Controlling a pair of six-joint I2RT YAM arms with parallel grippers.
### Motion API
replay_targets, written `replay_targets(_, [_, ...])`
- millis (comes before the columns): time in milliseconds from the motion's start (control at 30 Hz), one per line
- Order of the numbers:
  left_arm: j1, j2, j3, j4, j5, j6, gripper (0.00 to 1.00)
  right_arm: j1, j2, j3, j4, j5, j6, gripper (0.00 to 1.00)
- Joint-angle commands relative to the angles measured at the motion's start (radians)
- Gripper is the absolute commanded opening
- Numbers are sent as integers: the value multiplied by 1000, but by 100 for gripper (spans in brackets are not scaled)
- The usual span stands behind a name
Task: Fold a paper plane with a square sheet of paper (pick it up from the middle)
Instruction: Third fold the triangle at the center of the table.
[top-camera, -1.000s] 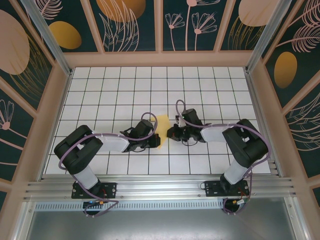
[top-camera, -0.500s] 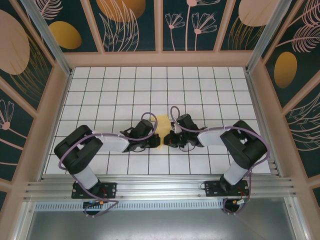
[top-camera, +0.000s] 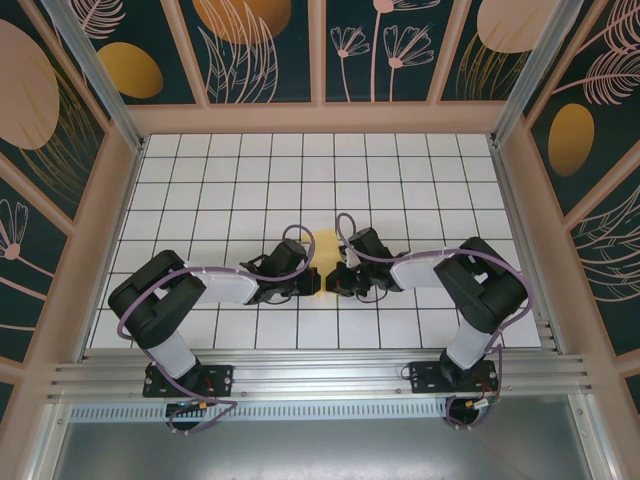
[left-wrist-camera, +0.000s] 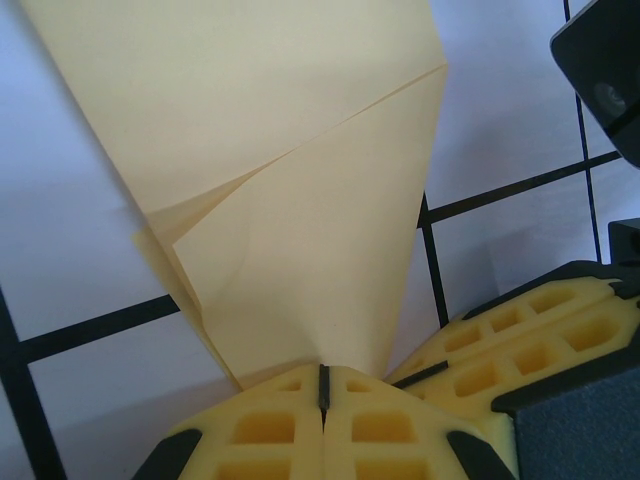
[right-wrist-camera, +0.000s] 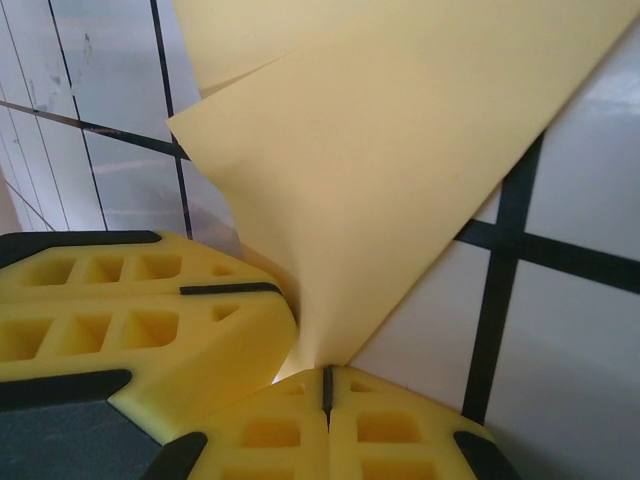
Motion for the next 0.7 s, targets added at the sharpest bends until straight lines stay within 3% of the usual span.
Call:
replay_targets(0, [3, 44, -40, -146, -13, 20, 0, 14, -42, 20, -29, 40, -5, 6])
replay_targets(667, [3, 45, -24, -160, -10, 28, 0, 18, -9, 18, 67, 8, 39, 5])
